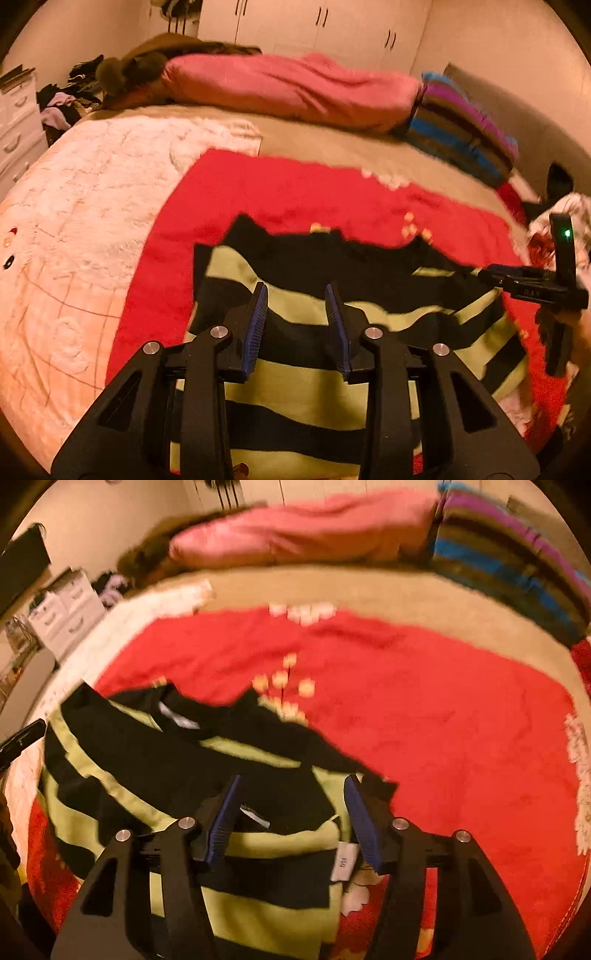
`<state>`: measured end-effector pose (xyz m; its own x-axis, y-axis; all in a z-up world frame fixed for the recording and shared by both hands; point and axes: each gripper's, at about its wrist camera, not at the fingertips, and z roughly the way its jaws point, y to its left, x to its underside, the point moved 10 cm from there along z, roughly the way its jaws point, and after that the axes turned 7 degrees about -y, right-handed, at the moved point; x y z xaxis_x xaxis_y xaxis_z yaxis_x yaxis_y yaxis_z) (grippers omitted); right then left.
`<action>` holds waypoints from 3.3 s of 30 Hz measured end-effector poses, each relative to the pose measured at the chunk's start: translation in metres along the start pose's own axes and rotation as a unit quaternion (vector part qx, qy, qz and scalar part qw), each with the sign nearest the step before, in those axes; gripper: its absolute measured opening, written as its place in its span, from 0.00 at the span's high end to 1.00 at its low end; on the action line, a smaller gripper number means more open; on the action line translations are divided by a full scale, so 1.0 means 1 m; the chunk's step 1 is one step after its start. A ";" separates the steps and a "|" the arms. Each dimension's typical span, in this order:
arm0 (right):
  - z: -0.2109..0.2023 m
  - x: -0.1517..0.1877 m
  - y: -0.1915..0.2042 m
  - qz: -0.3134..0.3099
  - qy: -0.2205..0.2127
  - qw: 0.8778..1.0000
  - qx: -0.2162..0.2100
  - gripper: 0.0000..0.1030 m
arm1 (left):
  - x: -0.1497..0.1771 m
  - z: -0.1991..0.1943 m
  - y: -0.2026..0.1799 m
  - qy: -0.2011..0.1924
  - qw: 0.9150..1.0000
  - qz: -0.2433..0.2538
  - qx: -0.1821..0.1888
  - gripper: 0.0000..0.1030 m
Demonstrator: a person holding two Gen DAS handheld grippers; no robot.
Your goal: Fold small clothes
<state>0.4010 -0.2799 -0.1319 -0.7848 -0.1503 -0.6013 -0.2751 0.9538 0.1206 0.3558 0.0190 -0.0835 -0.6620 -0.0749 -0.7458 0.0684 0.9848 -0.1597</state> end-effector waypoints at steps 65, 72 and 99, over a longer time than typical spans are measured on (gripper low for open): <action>-0.059 0.059 0.024 0.017 -0.081 0.997 0.004 0.13 | 0.046 0.009 -0.012 0.035 0.999 0.017 -0.019 0.11; -0.084 0.084 0.058 -0.025 -0.090 0.995 -0.014 0.12 | 0.072 -0.030 -0.019 0.016 0.999 0.038 -0.032 0.11; -0.093 0.134 0.013 0.071 -0.051 0.996 0.026 0.09 | 0.096 -0.049 0.020 0.033 0.998 -0.019 -0.052 0.10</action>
<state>0.2402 -0.3121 -0.1374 -0.7530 0.0109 -0.6580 -0.1343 0.9763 0.1699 0.2574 0.0392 -0.1264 -0.7099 -0.1063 -0.6962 -0.0336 0.9925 -0.1173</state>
